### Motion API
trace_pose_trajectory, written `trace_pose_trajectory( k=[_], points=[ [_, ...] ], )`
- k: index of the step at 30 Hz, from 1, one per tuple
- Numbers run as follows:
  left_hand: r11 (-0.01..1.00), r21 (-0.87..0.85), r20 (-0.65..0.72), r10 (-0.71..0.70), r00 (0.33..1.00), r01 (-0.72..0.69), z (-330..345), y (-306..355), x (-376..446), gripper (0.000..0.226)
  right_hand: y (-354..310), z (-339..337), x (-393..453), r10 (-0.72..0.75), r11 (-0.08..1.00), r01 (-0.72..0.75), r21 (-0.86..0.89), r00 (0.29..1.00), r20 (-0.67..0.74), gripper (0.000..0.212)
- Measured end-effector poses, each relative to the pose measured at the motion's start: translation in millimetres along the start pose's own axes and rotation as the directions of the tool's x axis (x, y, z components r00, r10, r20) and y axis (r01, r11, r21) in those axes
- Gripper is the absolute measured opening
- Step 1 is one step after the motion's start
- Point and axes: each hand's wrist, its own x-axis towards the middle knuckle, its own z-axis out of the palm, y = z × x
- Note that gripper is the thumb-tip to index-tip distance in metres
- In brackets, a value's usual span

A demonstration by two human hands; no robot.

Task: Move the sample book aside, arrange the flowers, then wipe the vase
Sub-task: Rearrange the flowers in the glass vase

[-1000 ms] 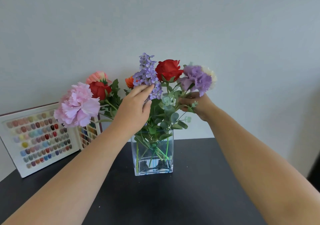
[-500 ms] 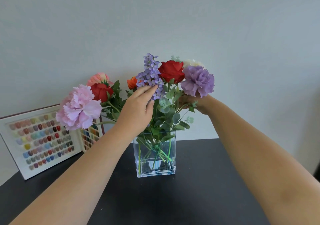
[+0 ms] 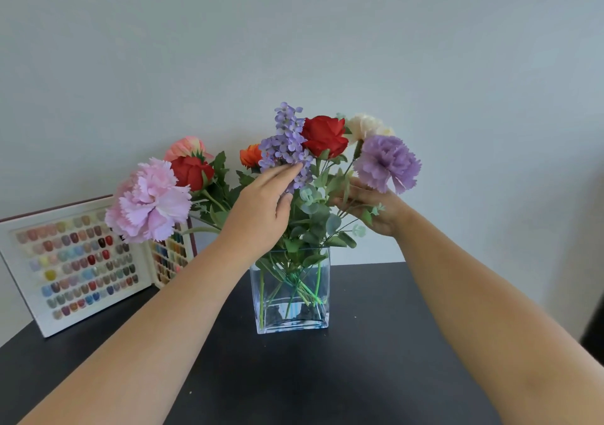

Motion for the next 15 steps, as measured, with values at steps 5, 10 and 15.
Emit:
trace_pose_trajectory(
  k=[5, 10, 15],
  points=[
    [0.999, 0.03, 0.042, 0.023, 0.999, -0.025, -6, -5, -6, 0.051, 11, -39, -15, 0.052, 0.991, -0.06, -0.121, 0.996, -0.068, 0.037],
    [0.982, 0.163, 0.015, 0.096, 0.995, -0.097, -27, -11, -18, 0.046, -10, -48, -54, -0.153, 0.832, -0.028, -0.554, 0.949, -0.277, 0.03],
    [0.963, 0.212, -0.095, 0.192, 0.977, -0.169, -51, -24, -47, 0.036, -58, 1, -94, -0.647, 0.652, 0.387, -0.652, 0.733, -0.211, 0.037]
  ],
)
